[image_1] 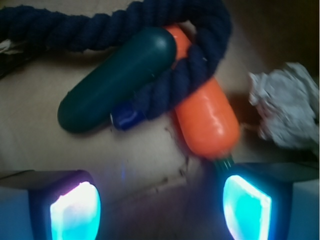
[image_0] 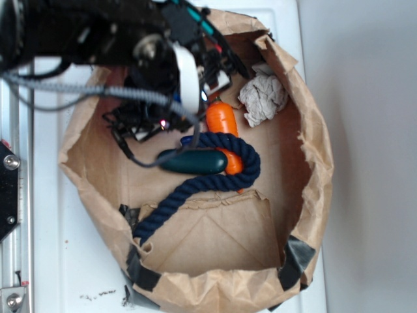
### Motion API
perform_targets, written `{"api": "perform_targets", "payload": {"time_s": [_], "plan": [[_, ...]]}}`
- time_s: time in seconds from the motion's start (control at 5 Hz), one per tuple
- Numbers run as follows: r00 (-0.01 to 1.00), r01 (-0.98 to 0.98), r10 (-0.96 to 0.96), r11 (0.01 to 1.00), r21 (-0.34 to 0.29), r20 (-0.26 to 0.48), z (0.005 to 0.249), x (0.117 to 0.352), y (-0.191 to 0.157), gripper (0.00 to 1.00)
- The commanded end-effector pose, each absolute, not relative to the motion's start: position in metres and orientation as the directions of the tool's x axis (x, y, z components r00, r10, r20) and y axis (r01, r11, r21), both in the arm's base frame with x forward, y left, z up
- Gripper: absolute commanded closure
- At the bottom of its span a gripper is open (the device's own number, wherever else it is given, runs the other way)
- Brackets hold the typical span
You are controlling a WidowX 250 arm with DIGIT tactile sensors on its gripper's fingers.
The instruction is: Grab the carrot.
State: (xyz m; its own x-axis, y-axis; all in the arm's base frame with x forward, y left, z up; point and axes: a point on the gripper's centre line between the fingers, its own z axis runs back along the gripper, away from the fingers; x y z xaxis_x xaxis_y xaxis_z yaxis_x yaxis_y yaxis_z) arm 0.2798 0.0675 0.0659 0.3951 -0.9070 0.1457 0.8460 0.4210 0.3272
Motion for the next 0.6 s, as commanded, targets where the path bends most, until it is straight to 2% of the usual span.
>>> {"api": "perform_targets", "payload": {"time_s": [0.0,0.4], "plan": [[0.368,0.815,-0.918,0.394,0.424,0.146,0.071,0.291,0.047,0.0],[0.375,0.797,-0.914,0.402,0.451,0.154,0.075,0.304,0.039,0.0]]}}
